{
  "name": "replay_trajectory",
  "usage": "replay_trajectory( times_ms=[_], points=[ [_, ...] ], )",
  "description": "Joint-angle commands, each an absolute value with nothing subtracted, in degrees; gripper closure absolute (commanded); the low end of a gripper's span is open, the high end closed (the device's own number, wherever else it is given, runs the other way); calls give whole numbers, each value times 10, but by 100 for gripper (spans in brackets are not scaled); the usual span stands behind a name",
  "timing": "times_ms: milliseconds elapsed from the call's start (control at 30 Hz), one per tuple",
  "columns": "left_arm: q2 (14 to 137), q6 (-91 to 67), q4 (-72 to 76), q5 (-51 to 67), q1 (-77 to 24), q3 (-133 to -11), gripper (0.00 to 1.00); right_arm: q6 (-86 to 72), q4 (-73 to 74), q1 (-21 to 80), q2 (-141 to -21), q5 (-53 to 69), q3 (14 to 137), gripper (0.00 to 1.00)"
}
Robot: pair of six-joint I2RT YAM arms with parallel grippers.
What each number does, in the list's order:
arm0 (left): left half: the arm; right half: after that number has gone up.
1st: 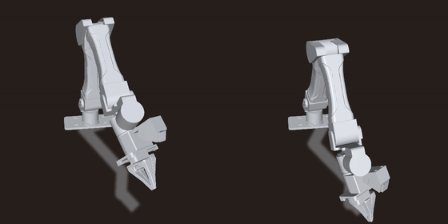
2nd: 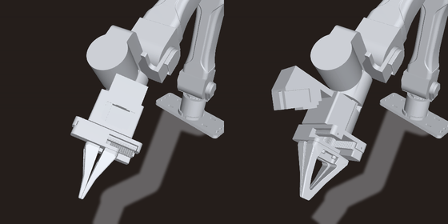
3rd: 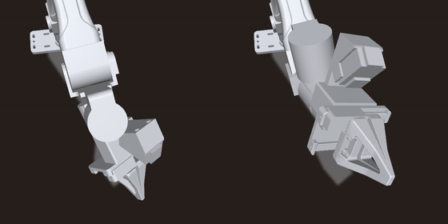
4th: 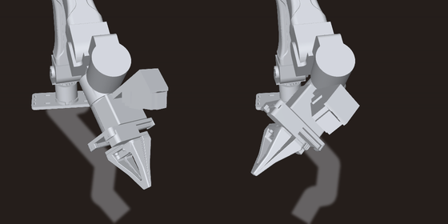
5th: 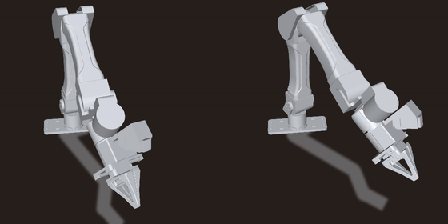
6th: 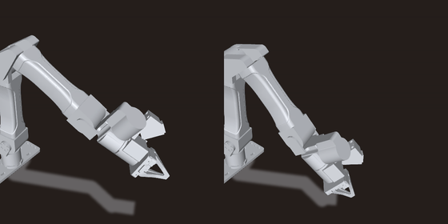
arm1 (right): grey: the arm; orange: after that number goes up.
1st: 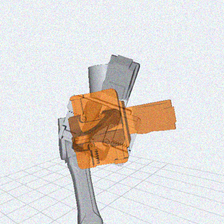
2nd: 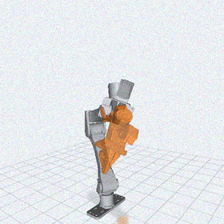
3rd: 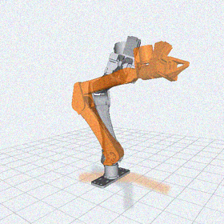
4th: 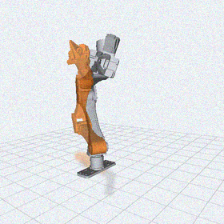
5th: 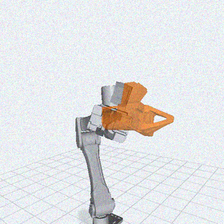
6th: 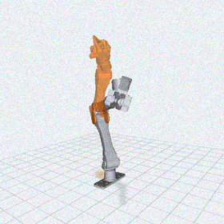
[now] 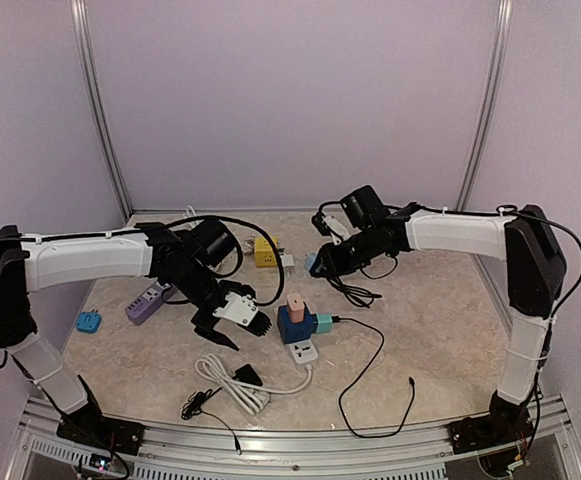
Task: Insert the plug
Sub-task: Adjust the socket at the center of the board.
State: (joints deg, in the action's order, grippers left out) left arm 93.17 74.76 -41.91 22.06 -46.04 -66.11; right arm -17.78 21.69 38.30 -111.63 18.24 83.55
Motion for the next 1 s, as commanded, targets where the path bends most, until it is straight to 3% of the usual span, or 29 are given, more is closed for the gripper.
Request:
replay_trajectory(
  times_ms=[0, 200, 500, 700, 967],
  points=[
    [956, 880, -542, 277, -430, -757, 15, -117, 242, 377, -993, 136, 792, 100],
    [1048, 891, -516, 314, -425, -888, 1, -137, 235, 377, -898, 133, 688, 100],
    [1200, 985, -639, 327, -447, -1050, 1, -168, 233, 377, -780, 106, 578, 100],
    [1244, 982, -629, 332, -458, -1087, 1, -178, 221, 377, -745, 92, 541, 100],
    [1243, 997, -572, 295, -459, -1043, 5, -175, 224, 377, -747, 101, 541, 100]
  ],
)
